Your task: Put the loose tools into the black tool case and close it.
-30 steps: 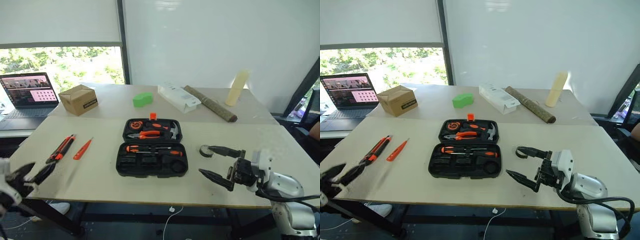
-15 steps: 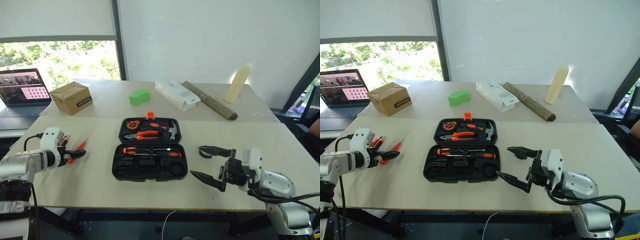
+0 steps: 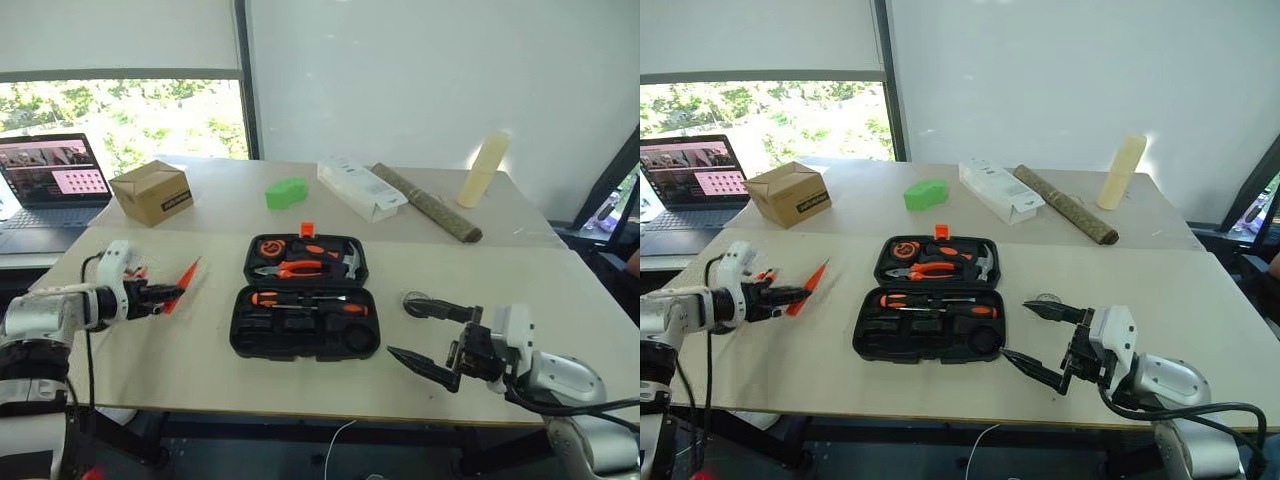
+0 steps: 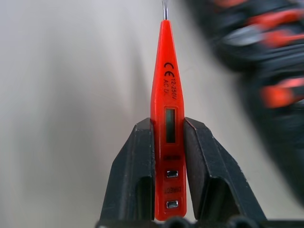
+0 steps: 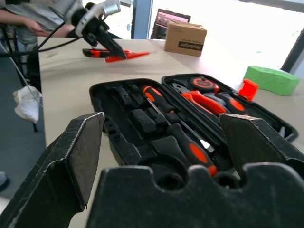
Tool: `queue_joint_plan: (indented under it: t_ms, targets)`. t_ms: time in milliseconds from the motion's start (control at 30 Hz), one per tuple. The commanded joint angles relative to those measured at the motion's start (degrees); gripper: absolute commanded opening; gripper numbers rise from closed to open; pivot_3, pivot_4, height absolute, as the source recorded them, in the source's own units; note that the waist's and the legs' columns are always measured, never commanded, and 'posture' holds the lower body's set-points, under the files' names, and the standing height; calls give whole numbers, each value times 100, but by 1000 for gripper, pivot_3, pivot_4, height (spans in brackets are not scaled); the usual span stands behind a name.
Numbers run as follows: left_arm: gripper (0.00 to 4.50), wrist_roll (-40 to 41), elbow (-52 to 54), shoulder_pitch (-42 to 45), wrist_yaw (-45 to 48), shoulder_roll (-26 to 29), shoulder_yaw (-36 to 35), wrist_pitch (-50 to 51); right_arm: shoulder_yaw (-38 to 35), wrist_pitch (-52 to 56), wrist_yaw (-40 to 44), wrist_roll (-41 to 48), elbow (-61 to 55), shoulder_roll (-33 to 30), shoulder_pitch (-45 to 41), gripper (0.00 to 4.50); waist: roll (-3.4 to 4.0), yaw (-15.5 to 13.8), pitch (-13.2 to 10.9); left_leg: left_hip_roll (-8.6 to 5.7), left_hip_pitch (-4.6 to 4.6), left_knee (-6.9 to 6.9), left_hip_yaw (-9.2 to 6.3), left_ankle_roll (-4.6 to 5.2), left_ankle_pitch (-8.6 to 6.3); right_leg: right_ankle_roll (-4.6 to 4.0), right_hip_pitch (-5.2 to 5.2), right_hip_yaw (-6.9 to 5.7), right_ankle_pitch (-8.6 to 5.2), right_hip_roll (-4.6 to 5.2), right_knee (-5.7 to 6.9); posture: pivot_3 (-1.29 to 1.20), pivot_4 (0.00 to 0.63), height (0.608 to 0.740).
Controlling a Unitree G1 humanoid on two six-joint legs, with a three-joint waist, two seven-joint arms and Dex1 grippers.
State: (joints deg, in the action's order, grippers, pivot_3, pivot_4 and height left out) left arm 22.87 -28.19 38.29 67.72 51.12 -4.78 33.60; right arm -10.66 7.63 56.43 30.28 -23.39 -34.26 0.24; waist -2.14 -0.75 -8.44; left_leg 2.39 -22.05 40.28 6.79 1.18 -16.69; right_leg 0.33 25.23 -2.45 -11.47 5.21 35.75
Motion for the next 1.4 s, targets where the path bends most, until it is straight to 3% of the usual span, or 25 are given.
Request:
queue_joint_plan:
  t_ms: [33,233,400,767,933,1400]
  targets:
    - [423,10,572,278,1489,-78,433,-1153,-273,-20,-53,171,-259,-126,91,4500,0,-12,0,-1,1,2,1,2,-1,0,-1,1,0,2,-1,0,150,740]
    - [423,-902,386,1197,2107,-934,1689,-2001,-283,-46,-198,147,-380,-114,221,4500,-2,-38,-1,-19,0,24,-13,45,-24,5,-11,6,-1,3,3,0,150,740]
    - [423,-1951,-498,1522,2101,-1083,2388,-3050,-248,-35,-408,138,-646,-36,424,4500,-2,96,-2,-19,-3,51,-37,62,-34,11,-10,29,0,-6,12,0,150,740]
    - [423,-2872,-1597,1958,1763,-1480,2695,-3377,-238,-110,-727,83,-908,65,771,4500,-4,-11,-3,-30,-10,65,-55,88,-49,33,-13,25,-3,12,9,0,150,740]
    - [423,-2901,-1505,1889,2090,-1554,2724,-3420,-220,-112,-755,81,-897,74,751,4500,-4,6,-4,-33,-6,68,-55,92,-51,38,-18,27,-2,15,12,0,150,740]
    - [423,-3614,-1609,1958,1587,-1708,2994,-3097,-162,-122,-751,80,-891,116,742,4500,-2,2,-2,-32,20,69,-63,93,-51,39,-41,28,-3,13,16,0,150,740]
